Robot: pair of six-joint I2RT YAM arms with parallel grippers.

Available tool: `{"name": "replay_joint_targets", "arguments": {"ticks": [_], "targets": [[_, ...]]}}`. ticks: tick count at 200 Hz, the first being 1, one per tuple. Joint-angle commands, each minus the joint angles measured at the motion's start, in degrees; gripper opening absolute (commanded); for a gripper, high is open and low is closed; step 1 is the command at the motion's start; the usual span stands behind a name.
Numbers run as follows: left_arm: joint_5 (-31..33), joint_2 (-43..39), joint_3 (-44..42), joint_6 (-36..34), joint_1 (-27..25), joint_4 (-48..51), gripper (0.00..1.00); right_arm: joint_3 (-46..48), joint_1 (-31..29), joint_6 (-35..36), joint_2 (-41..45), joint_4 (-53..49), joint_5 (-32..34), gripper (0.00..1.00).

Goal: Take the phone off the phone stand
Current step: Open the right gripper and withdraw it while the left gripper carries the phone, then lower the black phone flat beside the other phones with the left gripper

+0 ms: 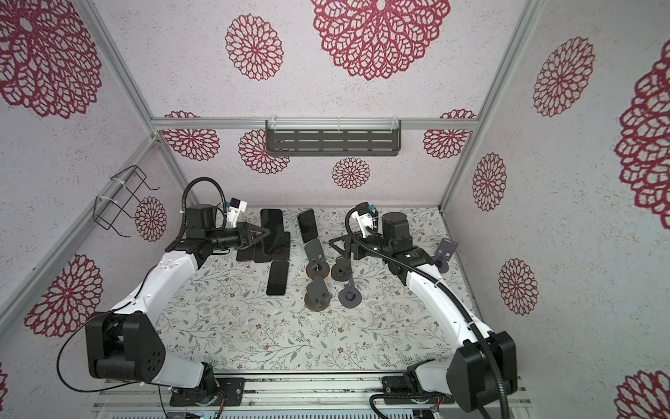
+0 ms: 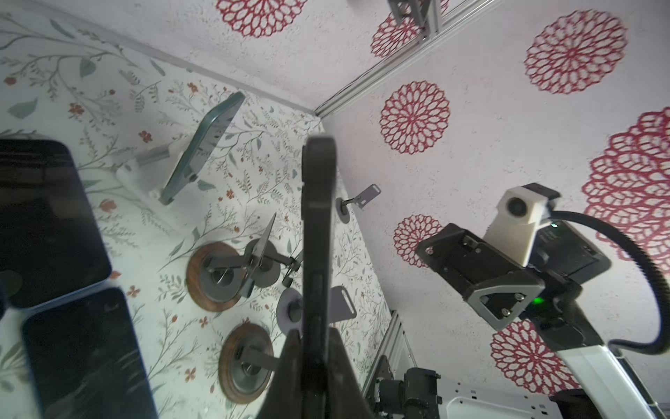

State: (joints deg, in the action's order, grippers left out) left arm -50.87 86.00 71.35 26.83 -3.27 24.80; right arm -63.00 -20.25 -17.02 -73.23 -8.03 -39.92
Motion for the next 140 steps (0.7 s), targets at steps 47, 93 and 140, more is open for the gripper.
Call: {"name": "replay_joint_targets", "arguments": {"ticks": [47, 93, 140], "targets": [[14.3, 7.8, 6.4, -21.5, 4.6, 37.7, 0.0, 7.4, 1.5, 3.4, 5.0, -2.6, 5.4, 0.69], [21.3, 13.2, 7.3, -21.5, 5.5, 35.4, 0.0, 12.2, 1.5, 1.7, 4.9, -0.2, 5.7, 0.68], [23.6, 16.1, 5.6, -20.2, 5.5, 30.1, 0.0, 13.0, 1.6, 3.1, 7.8, -1.6, 7.8, 0.69]]}}
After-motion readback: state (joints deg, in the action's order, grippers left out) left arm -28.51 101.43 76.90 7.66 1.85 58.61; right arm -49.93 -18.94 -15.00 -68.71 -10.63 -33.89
